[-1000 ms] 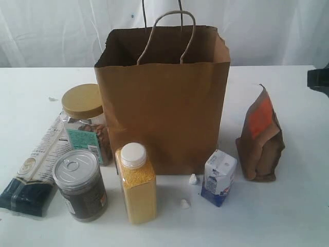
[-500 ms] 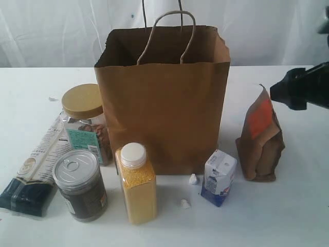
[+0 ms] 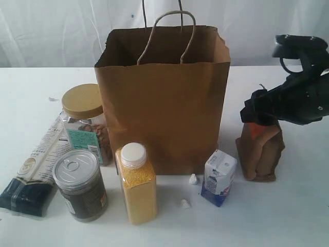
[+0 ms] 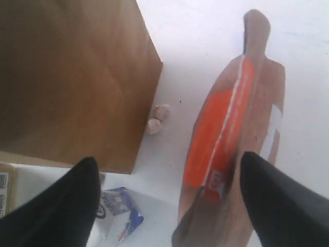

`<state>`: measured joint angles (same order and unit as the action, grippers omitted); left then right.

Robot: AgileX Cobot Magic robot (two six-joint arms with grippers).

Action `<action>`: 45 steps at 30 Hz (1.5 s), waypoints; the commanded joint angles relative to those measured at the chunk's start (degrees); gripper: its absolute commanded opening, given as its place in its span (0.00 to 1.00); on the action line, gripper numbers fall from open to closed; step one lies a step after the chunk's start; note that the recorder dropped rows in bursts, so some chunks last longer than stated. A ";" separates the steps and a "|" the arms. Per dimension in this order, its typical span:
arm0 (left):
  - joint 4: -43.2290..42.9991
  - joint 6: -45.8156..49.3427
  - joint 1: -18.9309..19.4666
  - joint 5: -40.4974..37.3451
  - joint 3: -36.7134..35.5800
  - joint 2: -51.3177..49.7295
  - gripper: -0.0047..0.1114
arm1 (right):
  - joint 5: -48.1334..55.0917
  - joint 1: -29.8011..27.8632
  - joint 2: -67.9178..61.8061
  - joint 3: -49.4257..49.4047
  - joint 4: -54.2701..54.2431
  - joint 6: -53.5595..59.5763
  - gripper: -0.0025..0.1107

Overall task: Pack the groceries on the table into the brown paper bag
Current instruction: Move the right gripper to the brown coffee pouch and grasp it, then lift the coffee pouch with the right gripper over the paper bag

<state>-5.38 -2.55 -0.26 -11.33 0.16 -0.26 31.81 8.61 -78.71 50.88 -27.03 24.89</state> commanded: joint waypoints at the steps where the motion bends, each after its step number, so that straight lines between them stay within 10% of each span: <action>1: 0.15 -0.19 0.16 0.21 -0.16 0.26 0.04 | -2.47 0.00 -1.87 0.46 -0.10 -1.07 0.64; 31: 0.15 -0.19 0.16 0.21 -0.16 0.26 0.04 | 3.17 0.00 -10.81 0.46 8.19 -7.38 0.62; 38: 0.15 -0.19 0.16 0.21 -0.16 0.26 0.04 | 5.38 0.00 -10.81 0.46 15.83 -18.23 0.45; 45: 0.15 -0.19 0.16 0.21 -0.16 0.26 0.04 | 7.28 0.00 -9.57 0.46 20.45 -18.79 0.02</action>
<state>-5.38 -2.55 -0.26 -11.33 0.16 -0.26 36.18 8.61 -89.02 51.44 -10.14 6.69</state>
